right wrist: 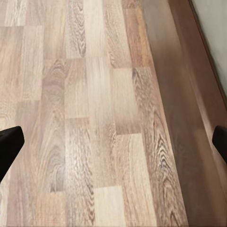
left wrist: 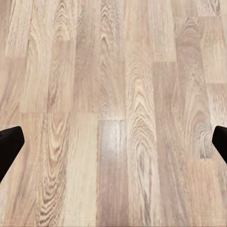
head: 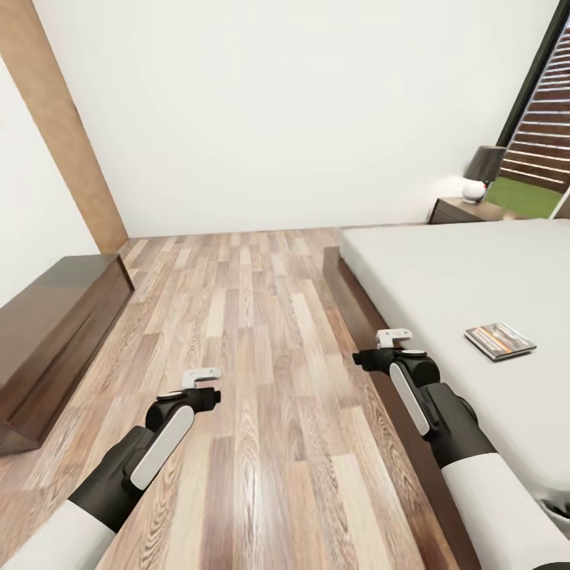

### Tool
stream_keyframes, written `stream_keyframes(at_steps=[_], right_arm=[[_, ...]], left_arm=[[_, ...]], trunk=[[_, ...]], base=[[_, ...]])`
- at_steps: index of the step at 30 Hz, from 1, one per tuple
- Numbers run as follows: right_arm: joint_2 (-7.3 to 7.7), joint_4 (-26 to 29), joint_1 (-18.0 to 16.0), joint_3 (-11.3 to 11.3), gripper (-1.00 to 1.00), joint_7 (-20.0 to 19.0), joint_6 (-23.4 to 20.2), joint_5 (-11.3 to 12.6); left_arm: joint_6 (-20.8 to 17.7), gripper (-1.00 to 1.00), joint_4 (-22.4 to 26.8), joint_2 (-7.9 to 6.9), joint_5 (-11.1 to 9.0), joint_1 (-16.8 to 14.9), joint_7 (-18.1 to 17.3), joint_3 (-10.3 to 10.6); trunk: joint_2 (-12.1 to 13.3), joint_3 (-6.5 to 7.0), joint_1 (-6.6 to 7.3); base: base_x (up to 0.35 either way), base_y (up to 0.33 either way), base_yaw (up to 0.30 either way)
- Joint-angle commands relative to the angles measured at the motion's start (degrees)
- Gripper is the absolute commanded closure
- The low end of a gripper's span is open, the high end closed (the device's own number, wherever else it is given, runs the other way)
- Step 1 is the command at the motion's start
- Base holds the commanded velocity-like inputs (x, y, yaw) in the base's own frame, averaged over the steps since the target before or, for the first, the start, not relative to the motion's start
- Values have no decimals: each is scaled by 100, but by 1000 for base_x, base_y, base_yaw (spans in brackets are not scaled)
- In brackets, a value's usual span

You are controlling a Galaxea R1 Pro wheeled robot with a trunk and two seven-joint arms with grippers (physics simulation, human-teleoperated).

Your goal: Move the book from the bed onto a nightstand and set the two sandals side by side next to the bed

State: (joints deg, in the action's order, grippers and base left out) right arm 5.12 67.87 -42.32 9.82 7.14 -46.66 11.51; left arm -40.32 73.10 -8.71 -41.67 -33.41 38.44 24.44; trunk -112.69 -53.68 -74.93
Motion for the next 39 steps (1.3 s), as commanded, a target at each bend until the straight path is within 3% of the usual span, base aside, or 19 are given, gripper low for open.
stream_keyframes(at_steps=[1, 20, 39], right_arm=[[6, 6, -5, 18, -100, 59, -19, 59], [6, 14, -5, 20, -100, 59, -25, 55], [7, 11, -5, 20, -100, 59, -19, 53]], left_arm=[[-2, -100, 6, -7, -57, -6, 59, 17], [-2, -100, 4, 1, -54, 0, 59, 17], [-2, -100, 5, 9, -51, 1, 59, 17]], trunk=[[-2, -5, -2], [-2, -5, -2], [-2, -5, -2]], base=[[294, 40, -72], [312, 118, -241], [293, 205, -284]])
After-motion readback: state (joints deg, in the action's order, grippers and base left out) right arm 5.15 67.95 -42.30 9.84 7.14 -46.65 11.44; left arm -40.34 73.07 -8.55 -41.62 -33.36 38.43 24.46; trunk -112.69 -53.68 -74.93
